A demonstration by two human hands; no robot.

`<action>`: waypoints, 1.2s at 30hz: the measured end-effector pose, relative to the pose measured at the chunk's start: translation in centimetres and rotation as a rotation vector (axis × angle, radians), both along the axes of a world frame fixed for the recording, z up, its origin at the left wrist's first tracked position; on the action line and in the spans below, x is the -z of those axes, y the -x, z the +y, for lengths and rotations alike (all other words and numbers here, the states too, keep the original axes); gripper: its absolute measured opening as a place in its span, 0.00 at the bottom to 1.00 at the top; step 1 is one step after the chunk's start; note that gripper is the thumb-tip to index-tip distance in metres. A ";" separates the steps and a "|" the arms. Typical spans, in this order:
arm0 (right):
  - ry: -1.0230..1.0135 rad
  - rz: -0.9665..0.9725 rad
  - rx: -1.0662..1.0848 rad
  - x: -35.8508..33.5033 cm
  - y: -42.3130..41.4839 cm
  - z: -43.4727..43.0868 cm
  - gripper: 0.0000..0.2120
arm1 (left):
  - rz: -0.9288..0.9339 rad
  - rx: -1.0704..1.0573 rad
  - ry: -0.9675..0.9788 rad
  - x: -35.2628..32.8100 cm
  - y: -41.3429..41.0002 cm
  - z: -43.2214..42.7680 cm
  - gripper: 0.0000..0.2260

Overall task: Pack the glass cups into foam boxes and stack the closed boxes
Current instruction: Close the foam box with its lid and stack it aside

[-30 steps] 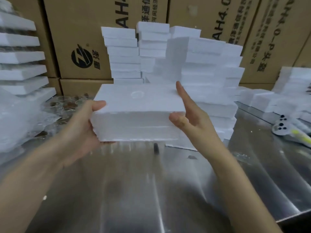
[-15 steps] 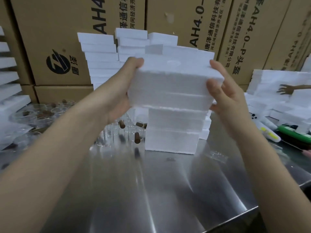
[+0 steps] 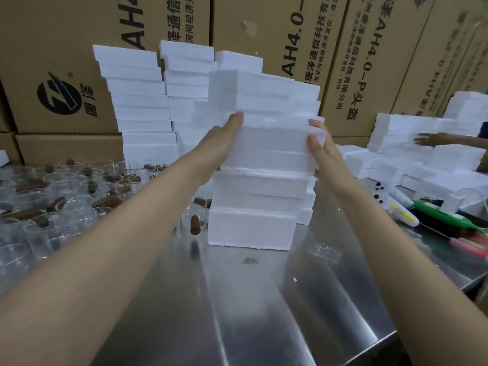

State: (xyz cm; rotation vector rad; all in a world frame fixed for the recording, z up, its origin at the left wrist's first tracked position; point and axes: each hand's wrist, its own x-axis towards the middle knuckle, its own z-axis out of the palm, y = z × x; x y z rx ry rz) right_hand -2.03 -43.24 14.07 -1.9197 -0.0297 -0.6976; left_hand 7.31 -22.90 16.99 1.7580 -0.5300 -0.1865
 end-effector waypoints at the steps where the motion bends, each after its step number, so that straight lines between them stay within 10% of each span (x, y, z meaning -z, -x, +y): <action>1: 0.008 0.002 0.009 0.3 -0.1 -0.2 0.20 | -0.001 -0.010 0.005 0.1 -0.1 -0.3 0.33; 7: 0.044 -0.001 -0.017 0.7 -0.1 -0.8 0.21 | -0.037 0.014 0.008 0.6 -1.1 -0.5 0.42; 14: 0.212 0.052 -0.055 1.1 -0.4 -0.8 0.52 | -0.195 0.173 0.015 4.4 -1.6 1.6 0.50; 27: 0.171 0.097 -0.086 0.9 -1.6 -1.0 0.57 | -0.299 0.020 0.100 8.0 -1.9 0.7 0.36; 31: 0.147 0.084 -0.102 2.0 -1.5 -1.1 0.56 | -0.237 -0.071 0.078 10.2 -0.6 0.2 0.47; 36: -0.692 -0.102 0.002 5.6 -1.6 -3.8 0.42 | -0.188 -0.252 0.051 13.4 1.6 -0.3 0.55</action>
